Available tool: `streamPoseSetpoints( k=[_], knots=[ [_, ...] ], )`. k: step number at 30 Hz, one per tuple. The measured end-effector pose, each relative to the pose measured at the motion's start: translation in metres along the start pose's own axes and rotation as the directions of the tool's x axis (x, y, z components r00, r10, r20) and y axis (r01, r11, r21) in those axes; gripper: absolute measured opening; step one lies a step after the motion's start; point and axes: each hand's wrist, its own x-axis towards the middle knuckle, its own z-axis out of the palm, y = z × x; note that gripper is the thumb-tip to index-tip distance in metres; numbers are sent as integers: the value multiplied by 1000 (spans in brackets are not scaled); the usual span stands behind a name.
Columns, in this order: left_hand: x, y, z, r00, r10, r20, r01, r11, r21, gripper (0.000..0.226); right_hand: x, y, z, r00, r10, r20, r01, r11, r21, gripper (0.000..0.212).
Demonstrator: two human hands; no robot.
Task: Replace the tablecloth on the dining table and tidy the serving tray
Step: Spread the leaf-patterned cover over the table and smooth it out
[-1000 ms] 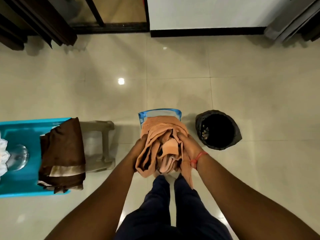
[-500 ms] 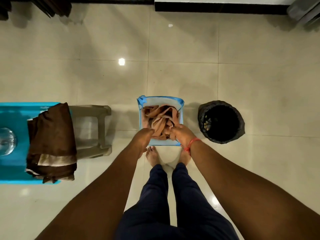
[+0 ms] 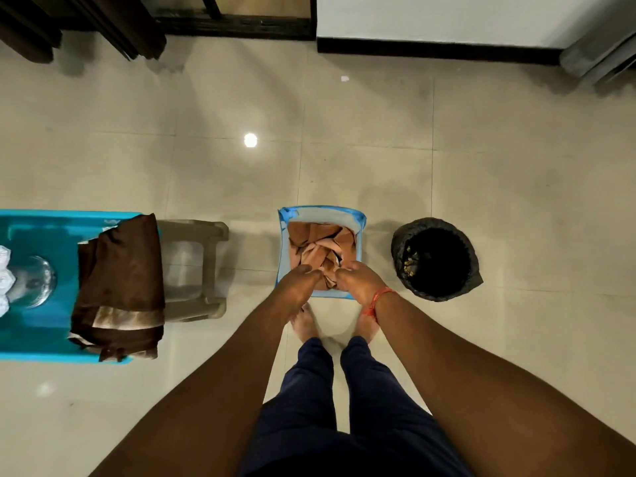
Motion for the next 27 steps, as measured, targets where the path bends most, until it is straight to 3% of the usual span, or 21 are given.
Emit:
streamPoseSetpoints(
  k=[5, 9, 11, 16, 21, 27],
  knots=[
    [-52, 11, -16, 995, 73, -62, -74, 997, -7, 50, -29, -19, -6, 998, -44, 48, 48, 995, -83, 8],
    [-98, 13, -30, 981, 145, -133, -148, 989, -17, 45, -63, -48, -4, 977, -157, 144, 182, 965, -188, 12],
    [-114, 8, -40, 972, 152, -178, -153, 988, 8, 47, -63, -54, 0, 968, -161, 192, 208, 943, -258, 27],
    [-153, -40, -86, 948, 133, -289, -135, 991, 12, 61, -74, -80, 45, 935, -227, 273, 333, 826, -455, 38],
    [-178, -97, -146, 911, 152, -382, -172, 985, -18, 56, -68, -108, 101, 930, -172, 325, 339, 746, -574, 78],
    [-195, -190, -222, 901, 119, -417, -173, 980, -96, 49, -128, -146, 211, 898, -300, 324, 440, 667, -601, 49]
  ],
)
